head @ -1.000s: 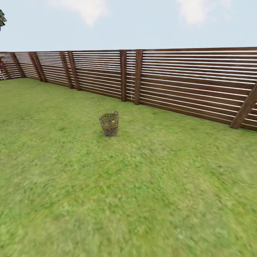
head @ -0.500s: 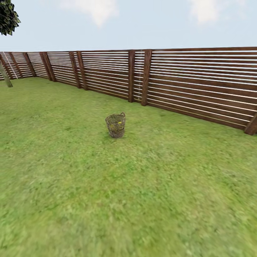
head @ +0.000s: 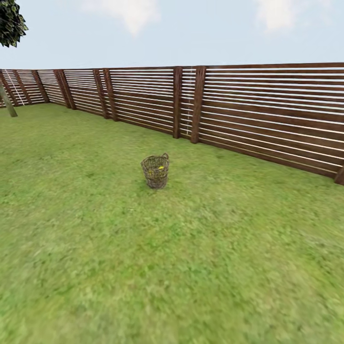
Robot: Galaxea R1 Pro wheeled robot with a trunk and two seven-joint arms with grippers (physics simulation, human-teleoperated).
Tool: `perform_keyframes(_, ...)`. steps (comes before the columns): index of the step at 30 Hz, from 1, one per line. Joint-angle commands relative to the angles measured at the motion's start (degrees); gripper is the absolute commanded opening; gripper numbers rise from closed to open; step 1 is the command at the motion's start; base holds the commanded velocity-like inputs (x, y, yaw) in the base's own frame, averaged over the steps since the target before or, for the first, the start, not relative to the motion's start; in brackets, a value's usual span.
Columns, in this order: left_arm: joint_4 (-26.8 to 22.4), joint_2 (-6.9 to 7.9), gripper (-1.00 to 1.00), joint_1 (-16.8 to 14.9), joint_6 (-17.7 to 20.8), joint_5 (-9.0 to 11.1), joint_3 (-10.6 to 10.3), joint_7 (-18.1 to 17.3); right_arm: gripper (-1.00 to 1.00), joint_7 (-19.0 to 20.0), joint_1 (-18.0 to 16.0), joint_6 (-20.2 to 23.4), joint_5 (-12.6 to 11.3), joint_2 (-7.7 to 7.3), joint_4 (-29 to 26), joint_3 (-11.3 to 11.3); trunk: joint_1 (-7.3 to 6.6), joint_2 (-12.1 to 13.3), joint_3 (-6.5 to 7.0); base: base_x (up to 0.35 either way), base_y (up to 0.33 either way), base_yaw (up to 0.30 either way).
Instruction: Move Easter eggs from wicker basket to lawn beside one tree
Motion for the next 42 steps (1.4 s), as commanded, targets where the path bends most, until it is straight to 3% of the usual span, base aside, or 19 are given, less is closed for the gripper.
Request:
perform_keyframes(1,0.0,-0.04,1.00,0.0,-0.1,0.0,0.2,0.1,1.00,-0.1,0.0,-0.1,0.5,-0.01,0.0,0.0,0.03,0.0,-0.04,0.338,0.000,0.160)
perform_keyframes(14,0.0,-0.07,1.00,0.0,-0.1,-0.1,0.2,0.1,1.00,-0.1,0.0,-0.1,0.6,-0.04,0.1,0.0,0.03,0.0,-0.04,0.338,0.000,0.231)
perform_keyframes(42,0.0,-0.07,1.00,0.0,-0.1,-0.1,0.2,0.2,1.00,-0.1,0.0,-0.1,0.4,-0.10,0.0,0.0,0.03,0.0,-0.04,0.338,0.000,0.006)
